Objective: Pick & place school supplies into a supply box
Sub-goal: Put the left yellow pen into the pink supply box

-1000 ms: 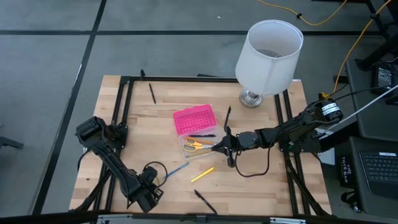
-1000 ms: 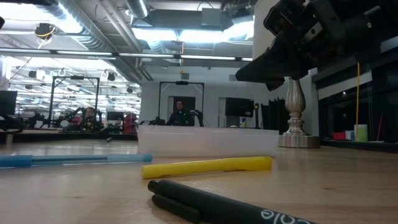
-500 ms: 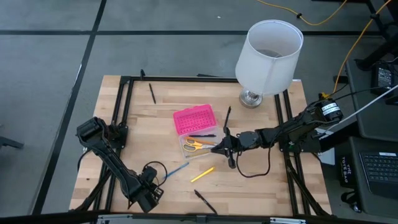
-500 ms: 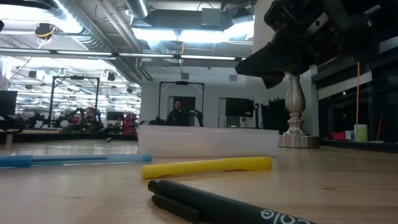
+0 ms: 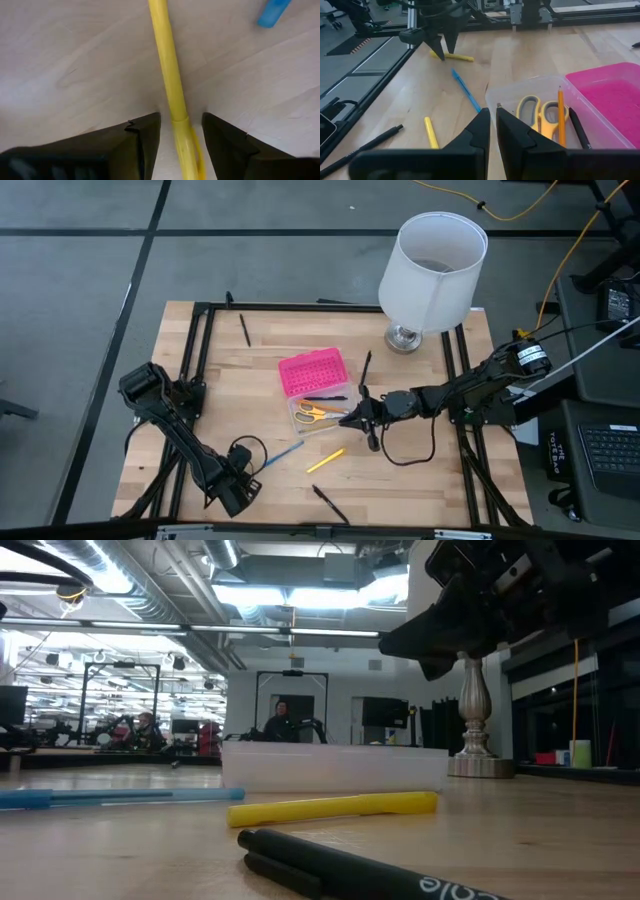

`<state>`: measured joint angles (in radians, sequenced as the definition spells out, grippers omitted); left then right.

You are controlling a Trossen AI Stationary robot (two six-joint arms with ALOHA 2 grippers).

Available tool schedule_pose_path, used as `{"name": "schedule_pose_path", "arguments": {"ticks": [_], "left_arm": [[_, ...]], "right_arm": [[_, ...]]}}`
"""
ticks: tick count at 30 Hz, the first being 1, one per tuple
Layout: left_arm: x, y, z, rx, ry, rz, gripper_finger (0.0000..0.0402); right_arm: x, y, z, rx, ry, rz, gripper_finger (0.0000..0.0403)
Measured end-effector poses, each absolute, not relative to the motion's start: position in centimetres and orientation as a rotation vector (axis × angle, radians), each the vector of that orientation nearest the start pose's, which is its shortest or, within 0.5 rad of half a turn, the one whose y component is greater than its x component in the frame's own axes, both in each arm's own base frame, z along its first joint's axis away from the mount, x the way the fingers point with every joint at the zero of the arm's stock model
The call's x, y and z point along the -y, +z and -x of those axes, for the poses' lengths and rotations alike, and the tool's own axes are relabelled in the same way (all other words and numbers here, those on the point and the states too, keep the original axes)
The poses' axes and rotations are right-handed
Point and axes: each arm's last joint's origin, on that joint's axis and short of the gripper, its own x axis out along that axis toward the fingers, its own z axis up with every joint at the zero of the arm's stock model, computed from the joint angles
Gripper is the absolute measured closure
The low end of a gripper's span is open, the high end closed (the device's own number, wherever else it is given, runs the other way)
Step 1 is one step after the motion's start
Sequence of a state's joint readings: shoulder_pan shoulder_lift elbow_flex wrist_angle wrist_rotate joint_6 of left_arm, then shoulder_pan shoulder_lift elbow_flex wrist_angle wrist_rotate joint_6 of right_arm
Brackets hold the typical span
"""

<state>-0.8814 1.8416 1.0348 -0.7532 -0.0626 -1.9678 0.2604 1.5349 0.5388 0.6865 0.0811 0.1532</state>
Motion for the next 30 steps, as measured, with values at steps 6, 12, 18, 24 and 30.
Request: {"name": "schedule_pose_path", "arguments": {"ticks": [6,12,18,24,30], "left_arm": [[23.2,12.9,-19.3,-1.356,0.802,0.810,0.0291],[23.1,12.9,-19.2,-1.348,0.788,0.780,0.0366],[23.0,13.1,-19.2,-1.247,0.774,0.736,0.0383],[22.2,14.2,-18.9,-1.068,0.772,0.673,0.0383],[20.7,17.5,-18.5,-0.919,0.723,0.584,0.0384]], "right_arm": [[-7.1,16.5,-27.7,-0.318,0.154,-0.098,0.0366],[-7.3,16.5,-27.7,-0.319,0.152,-0.115,0.0366],[-7.9,16.5,-27.5,-0.317,0.180,-0.082,0.0366],[-8.3,16.6,-27.4,-0.293,0.125,-0.025,0.0366],[-8.7,16.7,-27.3,-0.285,0.125,0.002,0.0366]]}}
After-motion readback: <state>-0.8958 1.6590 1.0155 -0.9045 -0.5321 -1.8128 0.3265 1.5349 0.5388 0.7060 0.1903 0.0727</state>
